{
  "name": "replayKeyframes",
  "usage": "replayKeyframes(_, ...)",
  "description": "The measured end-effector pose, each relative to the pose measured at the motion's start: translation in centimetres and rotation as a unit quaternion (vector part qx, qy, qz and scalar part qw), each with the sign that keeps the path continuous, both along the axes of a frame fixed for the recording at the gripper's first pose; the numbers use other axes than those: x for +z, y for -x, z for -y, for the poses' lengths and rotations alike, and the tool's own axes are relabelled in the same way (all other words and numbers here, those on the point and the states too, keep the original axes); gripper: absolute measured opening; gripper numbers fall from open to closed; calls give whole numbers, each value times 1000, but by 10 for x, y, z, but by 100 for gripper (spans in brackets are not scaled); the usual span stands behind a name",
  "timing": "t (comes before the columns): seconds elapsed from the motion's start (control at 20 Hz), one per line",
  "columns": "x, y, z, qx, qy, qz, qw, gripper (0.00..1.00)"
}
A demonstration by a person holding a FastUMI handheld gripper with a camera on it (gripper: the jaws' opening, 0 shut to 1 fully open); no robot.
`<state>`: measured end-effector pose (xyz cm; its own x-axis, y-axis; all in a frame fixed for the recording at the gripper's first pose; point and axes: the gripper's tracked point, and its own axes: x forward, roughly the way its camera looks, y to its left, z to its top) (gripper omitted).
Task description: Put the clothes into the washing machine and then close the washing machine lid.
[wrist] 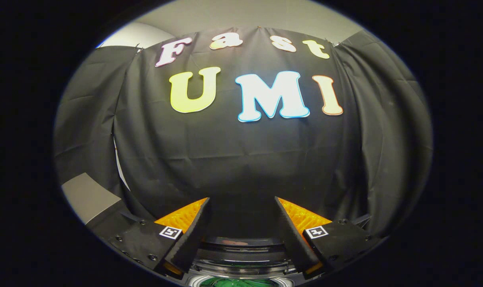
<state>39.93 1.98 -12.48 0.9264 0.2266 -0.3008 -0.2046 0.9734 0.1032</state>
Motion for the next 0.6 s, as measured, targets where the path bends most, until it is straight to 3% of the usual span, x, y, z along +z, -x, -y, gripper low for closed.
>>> replayKeyframes(0.6, 7, 57, 8, -19, 4, 46, 999, 98)
